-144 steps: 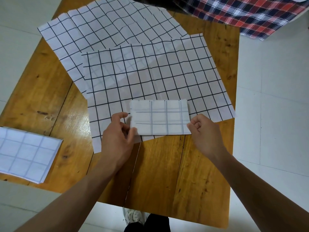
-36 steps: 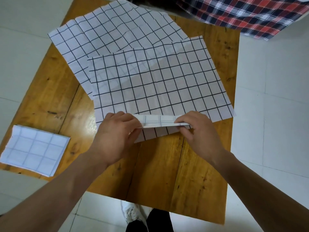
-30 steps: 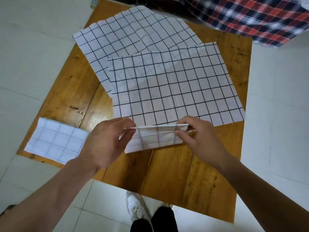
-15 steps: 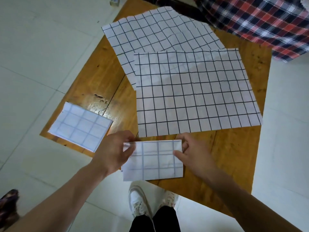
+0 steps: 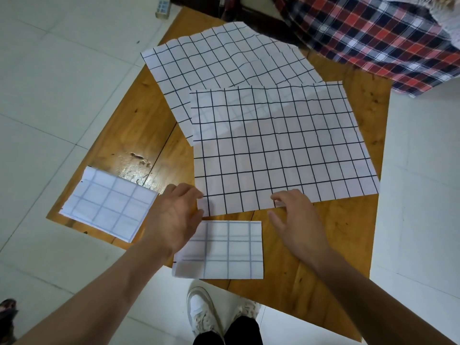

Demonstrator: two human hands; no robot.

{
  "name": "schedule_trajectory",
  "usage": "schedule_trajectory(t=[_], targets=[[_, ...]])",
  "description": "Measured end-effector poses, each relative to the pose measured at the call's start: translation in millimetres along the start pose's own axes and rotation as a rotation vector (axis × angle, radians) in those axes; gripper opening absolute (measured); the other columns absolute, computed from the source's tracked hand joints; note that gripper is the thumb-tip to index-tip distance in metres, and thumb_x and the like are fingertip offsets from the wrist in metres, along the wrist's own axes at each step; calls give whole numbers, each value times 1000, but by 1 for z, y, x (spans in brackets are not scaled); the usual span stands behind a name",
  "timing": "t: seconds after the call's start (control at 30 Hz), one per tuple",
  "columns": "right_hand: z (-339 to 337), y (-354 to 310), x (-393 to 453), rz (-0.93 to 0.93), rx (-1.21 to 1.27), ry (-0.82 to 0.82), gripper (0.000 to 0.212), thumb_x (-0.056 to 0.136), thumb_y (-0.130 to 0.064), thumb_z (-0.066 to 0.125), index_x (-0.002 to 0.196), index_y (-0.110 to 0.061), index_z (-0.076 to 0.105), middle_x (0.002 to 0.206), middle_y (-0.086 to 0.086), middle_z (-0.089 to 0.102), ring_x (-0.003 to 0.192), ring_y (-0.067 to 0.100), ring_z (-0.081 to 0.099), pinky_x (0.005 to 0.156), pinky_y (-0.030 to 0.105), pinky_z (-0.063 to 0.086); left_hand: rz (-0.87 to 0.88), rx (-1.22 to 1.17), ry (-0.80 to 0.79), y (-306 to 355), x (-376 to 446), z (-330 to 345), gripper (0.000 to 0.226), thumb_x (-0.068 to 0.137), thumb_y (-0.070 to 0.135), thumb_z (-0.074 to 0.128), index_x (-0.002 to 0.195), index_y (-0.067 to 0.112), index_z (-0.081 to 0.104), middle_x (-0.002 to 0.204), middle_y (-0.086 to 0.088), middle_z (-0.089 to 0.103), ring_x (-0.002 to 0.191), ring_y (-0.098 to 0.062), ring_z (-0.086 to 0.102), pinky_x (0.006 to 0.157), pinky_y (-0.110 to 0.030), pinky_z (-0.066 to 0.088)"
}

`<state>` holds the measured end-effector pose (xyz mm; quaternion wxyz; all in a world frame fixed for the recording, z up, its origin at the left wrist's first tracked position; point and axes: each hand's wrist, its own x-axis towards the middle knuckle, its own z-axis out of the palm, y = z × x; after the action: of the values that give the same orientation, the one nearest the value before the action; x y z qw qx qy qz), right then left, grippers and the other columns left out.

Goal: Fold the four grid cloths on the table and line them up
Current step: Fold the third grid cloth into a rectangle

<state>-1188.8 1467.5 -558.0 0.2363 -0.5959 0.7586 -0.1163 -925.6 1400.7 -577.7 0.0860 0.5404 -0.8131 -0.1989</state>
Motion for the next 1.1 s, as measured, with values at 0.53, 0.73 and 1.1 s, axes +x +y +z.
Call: schedule_trajectory(t=[0.53, 0.73, 1.1], targets=[[-3, 33, 30, 4, -27, -166, 71, 93, -41, 59, 153, -24, 23, 161, -7, 14, 148, 10, 10, 120, 31, 18, 59, 68, 28, 18, 49, 26, 8, 85, 19, 71, 92, 23, 71, 101, 6, 68, 91, -24, 59, 74, -41, 47], [-26, 23, 35, -154, -59, -123, 79, 85, -44, 69, 151, -30, 27, 159, -8, 20, 147, 11, 11, 120, 34, 19, 9, -145, 40, 70, 59, -1, 18, 82, 33, 52, 81, 23, 67, 84, 9, 66, 82, -20, 62, 74, -46, 51], [-70, 4, 31, -318, 28, 332, 32, 81, -15, 52, 109, -16, 67, 100, 0, 62, 96, 16, 51, 79, 36, 46, 97, -357, -52, 154, 69, -58, 27, 76, 56, 62, 88, 33, 63, 85, 16, 64, 83, -3, 57, 74, -29, 45]])
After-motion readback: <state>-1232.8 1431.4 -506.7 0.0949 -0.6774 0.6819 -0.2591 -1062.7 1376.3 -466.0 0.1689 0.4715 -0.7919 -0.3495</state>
